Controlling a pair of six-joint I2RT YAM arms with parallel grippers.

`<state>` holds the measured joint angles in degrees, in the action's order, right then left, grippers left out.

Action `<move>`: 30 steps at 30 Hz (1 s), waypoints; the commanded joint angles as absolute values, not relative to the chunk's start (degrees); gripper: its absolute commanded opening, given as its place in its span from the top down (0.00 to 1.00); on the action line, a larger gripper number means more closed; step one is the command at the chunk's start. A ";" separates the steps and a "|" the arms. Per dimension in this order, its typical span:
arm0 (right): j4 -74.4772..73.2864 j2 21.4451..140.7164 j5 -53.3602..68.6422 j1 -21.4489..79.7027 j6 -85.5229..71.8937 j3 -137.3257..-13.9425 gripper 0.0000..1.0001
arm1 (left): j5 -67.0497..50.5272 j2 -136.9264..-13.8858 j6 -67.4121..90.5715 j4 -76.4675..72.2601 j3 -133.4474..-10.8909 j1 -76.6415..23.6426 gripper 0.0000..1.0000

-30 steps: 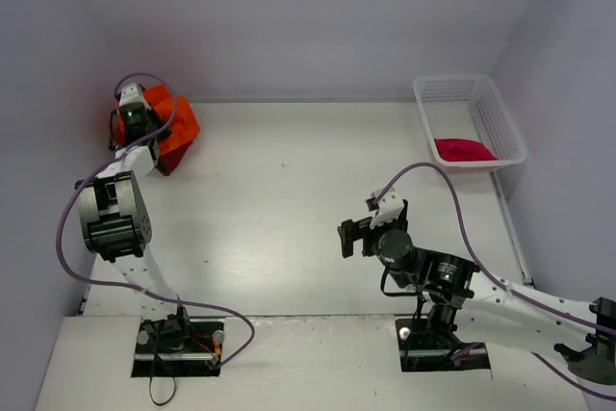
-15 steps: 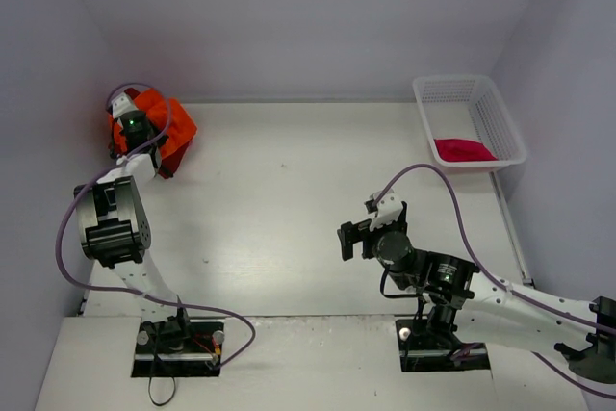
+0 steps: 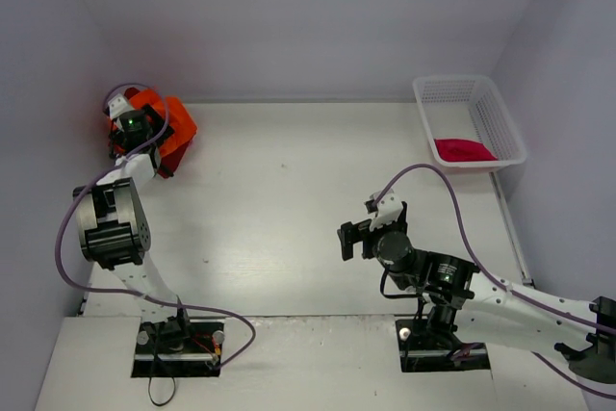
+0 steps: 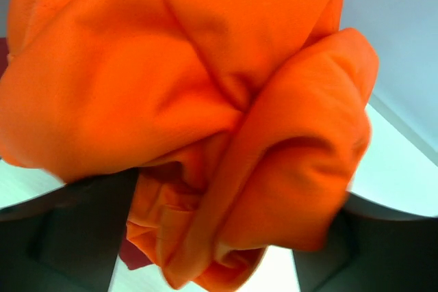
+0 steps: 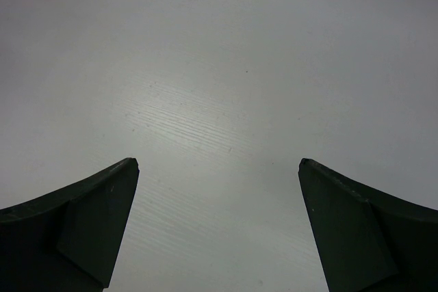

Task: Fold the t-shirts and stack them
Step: Put the neatly folded tshirt into the corner of the board with the left arm

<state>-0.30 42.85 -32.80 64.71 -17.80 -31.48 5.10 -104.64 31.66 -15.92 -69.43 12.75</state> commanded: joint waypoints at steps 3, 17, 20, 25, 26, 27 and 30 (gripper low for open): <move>2.02 42.80 -34.89 65.30 -17.84 -33.75 0.00 | 6.59 -99.14 32.87 -17.14 -69.96 12.66 0.17; 2.11 42.80 -34.89 65.92 -17.75 -34.10 0.00 | 13.09 -91.67 31.91 -8.36 -71.45 7.22 0.17; 2.11 42.19 -34.89 66.01 -17.58 -33.93 0.00 | 14.50 -91.14 32.25 -6.42 -72.16 6.42 0.17; 1.93 41.40 -34.98 66.09 -17.32 -33.75 0.00 | 16.26 -91.49 33.05 -4.83 -71.81 5.72 0.17; 1.85 41.31 -35.07 66.01 -17.31 -33.75 0.00 | 16.52 -91.49 33.13 -4.83 -71.37 5.54 0.17; 1.76 41.22 -35.16 66.01 -17.40 -33.66 0.00 | 16.87 -91.49 33.13 -4.75 -71.19 5.45 0.17; 1.58 40.87 -35.24 66.09 -17.49 -33.40 0.00 | 17.66 -91.41 33.40 -5.01 -70.58 5.36 0.17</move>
<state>-0.32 41.71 -32.86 65.71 -17.74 -31.51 15.27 -93.93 32.51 -3.55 -69.43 5.74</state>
